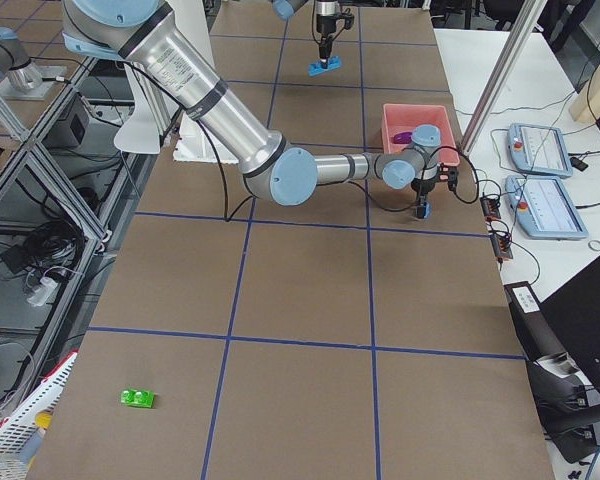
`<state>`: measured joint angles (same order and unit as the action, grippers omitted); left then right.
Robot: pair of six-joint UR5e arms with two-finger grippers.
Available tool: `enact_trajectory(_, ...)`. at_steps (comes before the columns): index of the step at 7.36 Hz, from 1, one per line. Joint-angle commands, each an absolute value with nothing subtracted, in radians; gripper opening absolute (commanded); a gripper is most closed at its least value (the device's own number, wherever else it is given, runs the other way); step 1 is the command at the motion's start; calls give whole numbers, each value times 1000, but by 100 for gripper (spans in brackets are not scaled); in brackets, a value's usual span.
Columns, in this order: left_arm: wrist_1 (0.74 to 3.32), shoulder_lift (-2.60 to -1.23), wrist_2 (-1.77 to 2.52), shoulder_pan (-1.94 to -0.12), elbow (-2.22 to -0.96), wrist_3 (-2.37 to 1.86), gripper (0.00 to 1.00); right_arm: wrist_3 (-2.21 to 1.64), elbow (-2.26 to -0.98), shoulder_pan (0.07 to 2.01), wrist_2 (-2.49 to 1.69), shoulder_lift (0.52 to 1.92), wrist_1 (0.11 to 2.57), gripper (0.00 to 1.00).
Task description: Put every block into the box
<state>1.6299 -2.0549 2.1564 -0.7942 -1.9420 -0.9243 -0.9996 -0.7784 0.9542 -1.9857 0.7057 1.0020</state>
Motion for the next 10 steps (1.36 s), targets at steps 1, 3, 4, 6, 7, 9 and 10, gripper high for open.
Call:
enact_trajectory(1, 1626, -2356, 2155, -848, -1649, -948, 0, -994, -805, 985, -1997, 706, 1008, 0)
enact_trajectory(3, 1764, -2538, 2151, -871, -1342, -1030, 0, -992, -882, 1041, -2083, 703, 1053, 0)
enact_trajectory(4, 1987, -2640, 2132, -873, -1098, -1143, 0, -1003, -932, 1043, -2091, 654, 1165, 0)
enact_trajectory(6, 2111, -2720, 2059, -890, -915, -1184, 0, -1012, -936, 1042, -2091, 539, 1299, 0)
enact_trajectory(7, 2155, -2726, 2021, -903, -885, -1189, 0, -1044, -936, 1032, -2091, 528, 1299, 0)
enact_trajectory(9, 2274, -2743, 1896, -902, -769, -1218, 6, -1103, -934, 993, -2083, 514, 1289, 0)
enact_trajectory(10, 2275, -2743, 1896, -902, -761, -1216, 99, -1111, -933, 985, -2083, 505, 1289, 0)
